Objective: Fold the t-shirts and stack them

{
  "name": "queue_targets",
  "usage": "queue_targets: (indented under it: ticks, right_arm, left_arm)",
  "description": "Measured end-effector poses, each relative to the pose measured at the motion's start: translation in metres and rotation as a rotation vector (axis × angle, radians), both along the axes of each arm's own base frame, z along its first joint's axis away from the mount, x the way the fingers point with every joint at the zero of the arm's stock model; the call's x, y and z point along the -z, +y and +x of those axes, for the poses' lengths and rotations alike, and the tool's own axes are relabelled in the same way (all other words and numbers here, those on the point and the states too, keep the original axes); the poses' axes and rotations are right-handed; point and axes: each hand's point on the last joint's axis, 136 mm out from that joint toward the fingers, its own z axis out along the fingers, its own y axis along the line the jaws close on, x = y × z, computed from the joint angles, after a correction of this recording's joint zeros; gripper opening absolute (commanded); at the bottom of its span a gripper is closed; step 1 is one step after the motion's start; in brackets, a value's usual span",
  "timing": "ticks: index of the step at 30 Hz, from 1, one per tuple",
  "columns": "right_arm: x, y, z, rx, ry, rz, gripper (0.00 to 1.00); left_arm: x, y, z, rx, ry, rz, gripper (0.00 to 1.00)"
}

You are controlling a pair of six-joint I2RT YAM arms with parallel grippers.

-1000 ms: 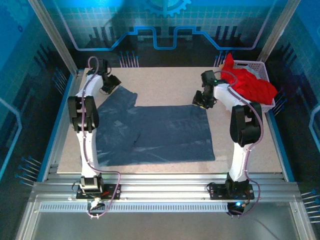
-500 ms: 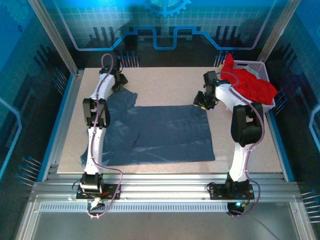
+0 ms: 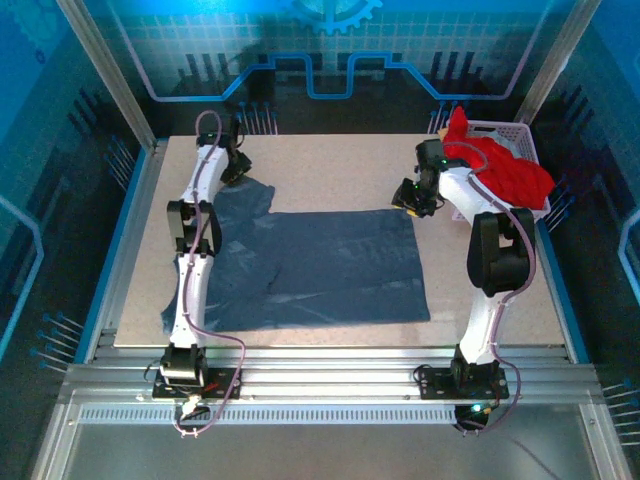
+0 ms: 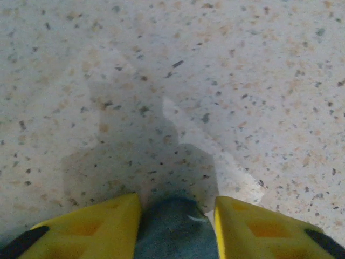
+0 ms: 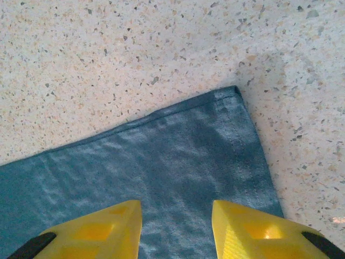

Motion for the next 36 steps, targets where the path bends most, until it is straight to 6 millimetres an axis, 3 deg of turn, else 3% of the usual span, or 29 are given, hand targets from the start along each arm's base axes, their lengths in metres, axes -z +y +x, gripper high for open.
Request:
queue_targets:
  ticks: [11,16,21,26,31,36]
  right_arm:
    - [-0.005,-0.002,0.008,0.017,-0.018,-0.01,0.4]
    - [-0.007,-0.009,0.02,0.033,-0.039,-0.039,0.4]
    - [0.005,-0.016,0.035,0.053,-0.032,-0.074,0.41]
    - [0.025,-0.026,0.046,0.073,0.014,-0.103,0.41]
    - [0.045,-0.029,0.044,0.079,0.069,-0.122,0.4]
    - [0.057,-0.03,0.045,0.082,0.108,-0.131,0.35]
  left_arm:
    - [0.001,0.006,-0.008,-0.035,0.028,-0.037,0.0]
    - [-0.002,-0.001,-0.012,-0.016,0.037,-0.05,0.0]
    - [-0.008,-0.024,-0.026,0.024,0.065,-0.076,0.0]
    - [-0.039,-0.045,-0.026,0.06,0.012,-0.121,0.0]
    - [-0.074,-0.051,-0.021,0.078,-0.06,-0.151,0.0]
    - [-0.087,-0.055,-0.022,0.09,-0.083,-0.172,0.0]
